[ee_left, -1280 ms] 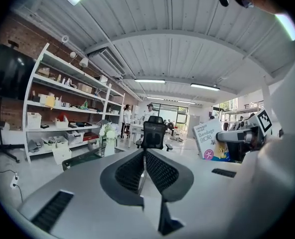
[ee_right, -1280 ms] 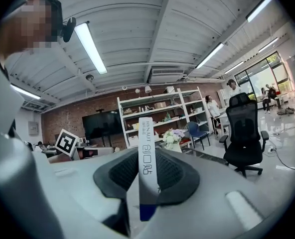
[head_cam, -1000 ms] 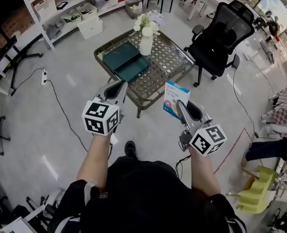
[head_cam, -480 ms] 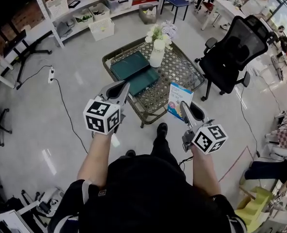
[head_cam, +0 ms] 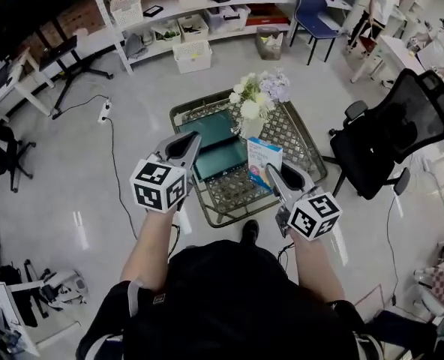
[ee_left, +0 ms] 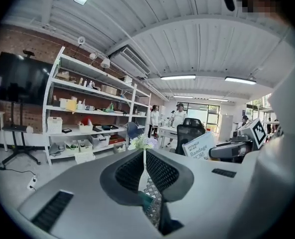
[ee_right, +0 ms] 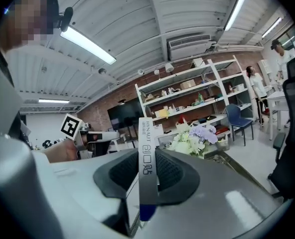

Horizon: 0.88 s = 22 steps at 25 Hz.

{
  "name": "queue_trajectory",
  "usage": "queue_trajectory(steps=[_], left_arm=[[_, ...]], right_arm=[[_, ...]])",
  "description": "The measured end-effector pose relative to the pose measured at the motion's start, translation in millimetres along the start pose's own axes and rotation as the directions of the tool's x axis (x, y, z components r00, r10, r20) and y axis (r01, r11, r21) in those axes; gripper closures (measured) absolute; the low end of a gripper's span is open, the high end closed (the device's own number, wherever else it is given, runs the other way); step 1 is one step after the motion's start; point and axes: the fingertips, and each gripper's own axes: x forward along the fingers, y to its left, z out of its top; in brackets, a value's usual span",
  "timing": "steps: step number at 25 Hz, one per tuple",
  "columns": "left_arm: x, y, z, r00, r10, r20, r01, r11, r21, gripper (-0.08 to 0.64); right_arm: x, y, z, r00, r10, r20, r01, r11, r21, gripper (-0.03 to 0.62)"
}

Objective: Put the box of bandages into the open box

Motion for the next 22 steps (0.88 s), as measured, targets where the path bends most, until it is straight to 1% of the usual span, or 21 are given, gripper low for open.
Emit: queue_trajectory(steps=[5,8,11,15,19,22], left_arm=[[38.4,-17.4,2.8,0.997,0.077,-0.014,-0.078,0.997,-0.024,0.54],[50.6,-20.4,1.6,0.992,0.124,-0.02,-0.125,0.992,-0.036,0.54],[55.2,-21.8,-1.1,0.988,0.154,-0.031,-0.155,0.987,-0.034,0.54],[41.9,-7.7,-4.0,0.979,0.201,-0.034,-0.203,0.978,-0.044,0.54],[20.2,16.1,-9.0,0.972,0.235,-0.023,-0.236,0.969,-0.066,0.54],[5.1,35.8,-20.4,0.968,0.249,-0.027,-0.25,0.963,-0.098,0.54]], right_arm=[[12.2,-44.0,-7.2,0.991,0.107,-0.077,-0.103,0.993,0.054,0.489],[19.1,-55.9,-14.1,0.979,0.171,-0.114,-0.163,0.984,0.069,0.489],[28.2,-64.9,-20.1,0.968,0.208,-0.143,-0.2,0.977,0.074,0.489],[45.8,-57.0,-26.2,0.952,0.252,-0.172,-0.242,0.967,0.076,0.489],[71.4,-37.8,-34.2,0.945,0.264,-0.192,-0.254,0.964,0.076,0.489],[88.0,-19.5,-48.0,0.933,0.272,-0.234,-0.263,0.962,0.067,0.489]])
